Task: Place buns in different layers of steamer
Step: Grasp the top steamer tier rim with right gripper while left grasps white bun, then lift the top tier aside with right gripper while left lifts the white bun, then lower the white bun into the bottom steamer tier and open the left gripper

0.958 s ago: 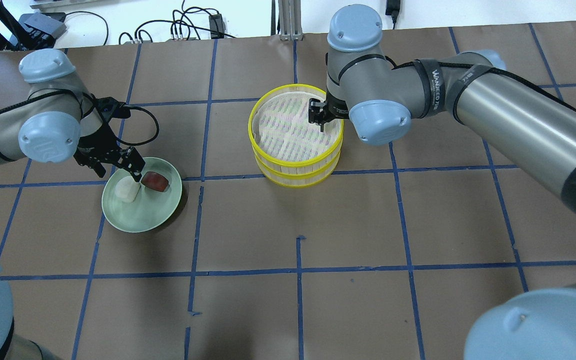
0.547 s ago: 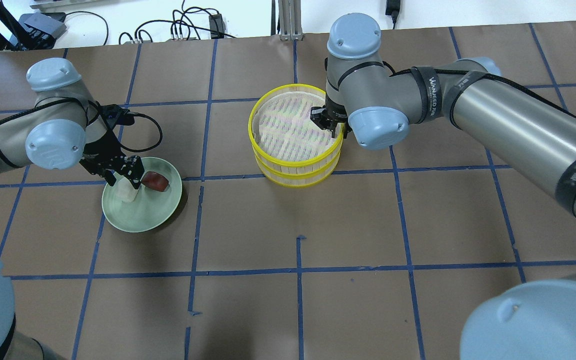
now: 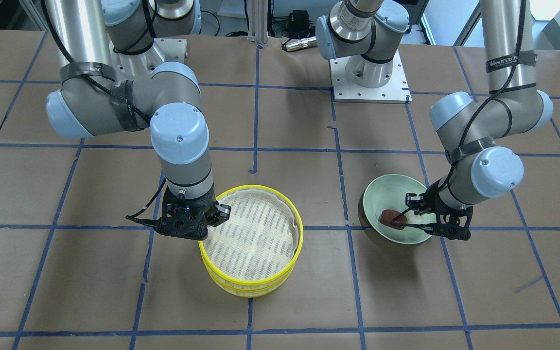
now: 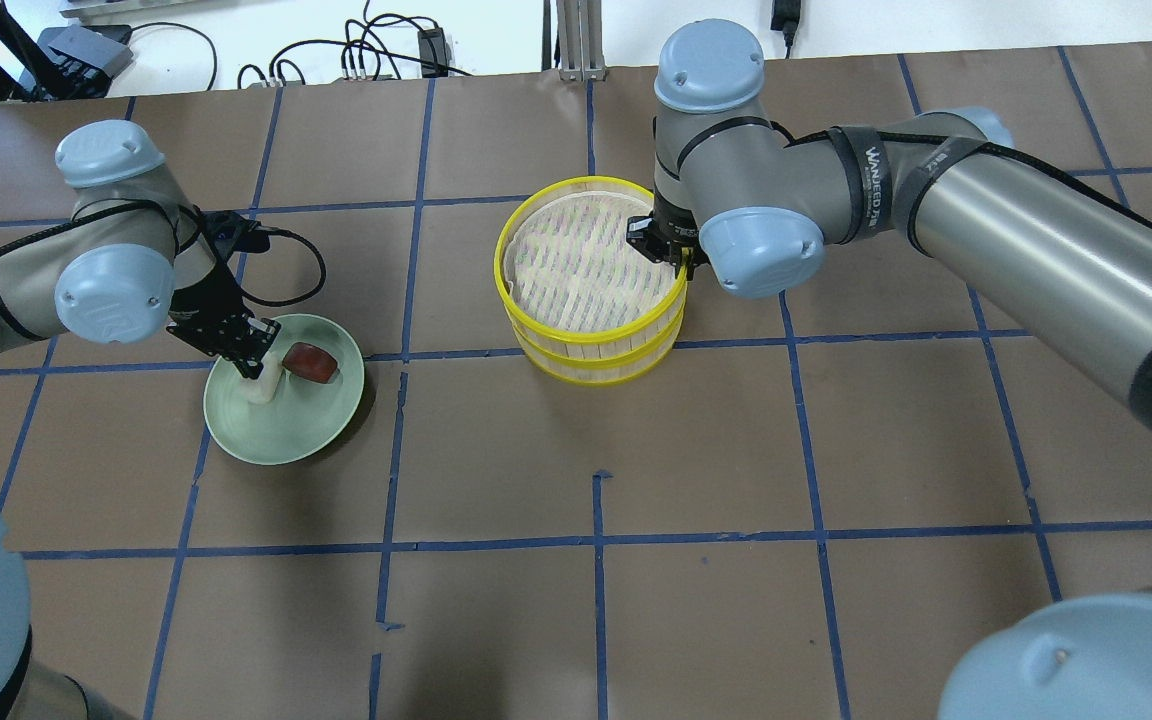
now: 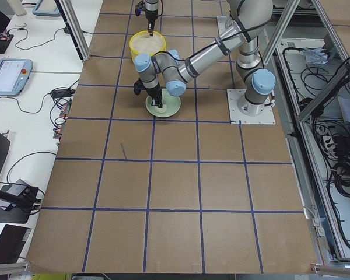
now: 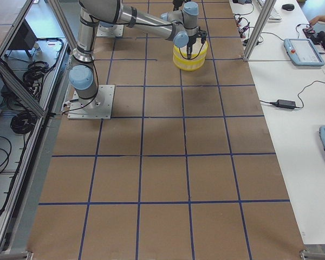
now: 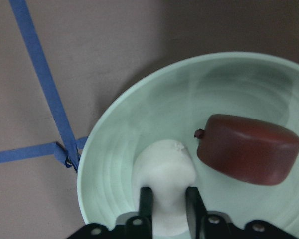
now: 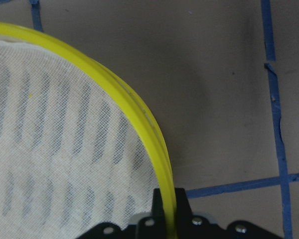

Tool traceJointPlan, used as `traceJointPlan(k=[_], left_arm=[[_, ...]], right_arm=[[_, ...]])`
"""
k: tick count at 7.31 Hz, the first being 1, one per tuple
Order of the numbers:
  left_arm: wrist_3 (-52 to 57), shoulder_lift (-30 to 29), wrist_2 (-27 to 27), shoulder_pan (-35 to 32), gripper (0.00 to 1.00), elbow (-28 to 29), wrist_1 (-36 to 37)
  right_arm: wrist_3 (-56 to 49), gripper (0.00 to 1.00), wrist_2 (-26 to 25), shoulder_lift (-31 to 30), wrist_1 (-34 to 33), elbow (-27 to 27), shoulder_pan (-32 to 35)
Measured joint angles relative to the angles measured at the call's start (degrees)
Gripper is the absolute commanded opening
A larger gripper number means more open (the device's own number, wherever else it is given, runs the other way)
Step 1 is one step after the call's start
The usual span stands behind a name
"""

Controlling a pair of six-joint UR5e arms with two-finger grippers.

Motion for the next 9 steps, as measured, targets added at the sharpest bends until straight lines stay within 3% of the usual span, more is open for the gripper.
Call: traceJointPlan(k=[2,5,7,9], left_arm=[[0.1,1.4,-0.2,-0.2,0.02,0.7,1.2],[-1.0,7.4,-1.8,-3.6,0.02,4.1,-0.4],[-10.9,9.3,-7.3,-10.1,0.02,5.6,-0.5],[-26.4,6.9,-9.8,-20.3,0.02,7.0,4.5]], right_arm=[[-0.3,0.13,-0.3,-3.9,3.9,-1.2,-1.2],[-8.7,0.13,2.5,-9.1,9.7,-2.6,-12.3],[-16.4,0.14,1.9,-10.8,12.1,-2.7,-20.7],[-20.6,0.11,1.5,-11.8,14.1,-2.0,-25.1]])
